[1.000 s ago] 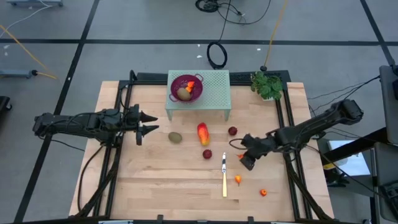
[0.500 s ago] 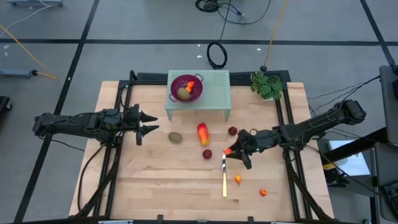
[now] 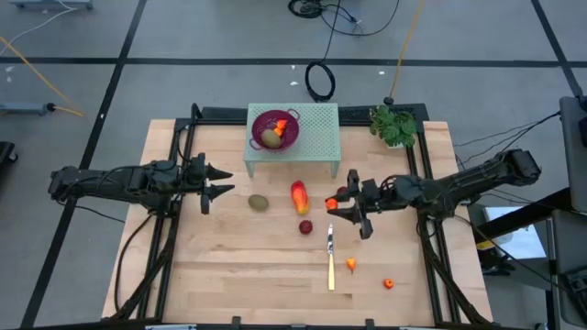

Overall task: Pick & Place Fruit
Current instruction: Put the pear into violet strainer bowl on the shelf

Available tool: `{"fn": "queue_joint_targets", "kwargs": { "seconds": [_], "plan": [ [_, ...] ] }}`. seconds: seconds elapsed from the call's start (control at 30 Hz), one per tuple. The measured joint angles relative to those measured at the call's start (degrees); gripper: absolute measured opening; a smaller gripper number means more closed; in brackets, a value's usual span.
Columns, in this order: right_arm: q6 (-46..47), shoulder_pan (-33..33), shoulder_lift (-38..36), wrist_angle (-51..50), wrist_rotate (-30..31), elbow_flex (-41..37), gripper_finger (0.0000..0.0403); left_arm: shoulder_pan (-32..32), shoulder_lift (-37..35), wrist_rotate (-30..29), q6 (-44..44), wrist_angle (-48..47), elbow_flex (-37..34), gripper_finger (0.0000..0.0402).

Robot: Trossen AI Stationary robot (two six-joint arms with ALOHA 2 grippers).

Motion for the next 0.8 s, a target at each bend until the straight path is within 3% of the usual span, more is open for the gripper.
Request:
{"fn": "queue_joint_targets", "kwargs": {
  "seconds": [0.3,0.4,0.57,0.8],
  "plan": [
    [-6.16,-1.83,0.00,4.95,-0.03,0.00,0.0125,0.00,0.00,0.00,0.00,0.00,0.00,0.0182],
    [-5.05,-2.53,0.02,4.96,0.50,0.00,0.0125,-0.01,-0.01,0.00,0.00,0.00,0.00,0.0182],
    [-0.96,-4.58,0.02,5.02,7.43,0.00,0.0125,0.01,-0.01,0.00,0.42,0.00,0.00,0.0182],
    [-0.58,-10.12,0.02,5.00,7.42,0.00,0.0125,0.01,-0.01,0.00,2.62,-0.01,0.00,0.0182]
  ]
}}
